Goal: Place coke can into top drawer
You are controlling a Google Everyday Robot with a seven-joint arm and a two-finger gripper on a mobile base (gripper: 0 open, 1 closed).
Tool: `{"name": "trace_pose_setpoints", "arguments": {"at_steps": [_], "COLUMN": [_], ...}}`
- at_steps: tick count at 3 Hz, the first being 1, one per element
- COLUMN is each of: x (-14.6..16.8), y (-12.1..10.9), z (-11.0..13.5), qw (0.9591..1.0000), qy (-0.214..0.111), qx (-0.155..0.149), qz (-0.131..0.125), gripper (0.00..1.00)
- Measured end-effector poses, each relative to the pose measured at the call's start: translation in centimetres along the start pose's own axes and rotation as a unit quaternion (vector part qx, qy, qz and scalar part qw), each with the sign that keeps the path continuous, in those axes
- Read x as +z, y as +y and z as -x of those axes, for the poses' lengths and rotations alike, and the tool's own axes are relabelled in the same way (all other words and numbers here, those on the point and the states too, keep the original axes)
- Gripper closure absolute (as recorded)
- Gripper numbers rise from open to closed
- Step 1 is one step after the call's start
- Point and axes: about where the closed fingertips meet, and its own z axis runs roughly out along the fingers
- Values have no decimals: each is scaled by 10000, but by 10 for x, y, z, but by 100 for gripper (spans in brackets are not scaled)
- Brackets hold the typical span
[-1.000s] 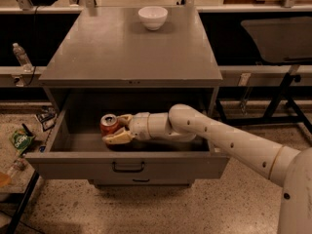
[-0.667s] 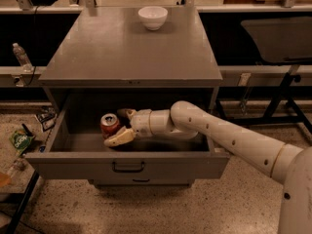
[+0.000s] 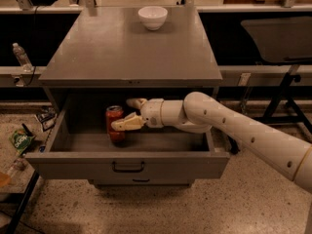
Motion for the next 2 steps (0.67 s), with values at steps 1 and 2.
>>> {"name": "trace_pose_setpoints", "arguments": {"at_steps": [1,2], "x": [-37,-64], "y": [9,17], "z": [21,49], "qw": [9999,9995], "qy": [-37,-250], "qx": [106,-17], "qz": [74,187], "gripper": [1,14]}}
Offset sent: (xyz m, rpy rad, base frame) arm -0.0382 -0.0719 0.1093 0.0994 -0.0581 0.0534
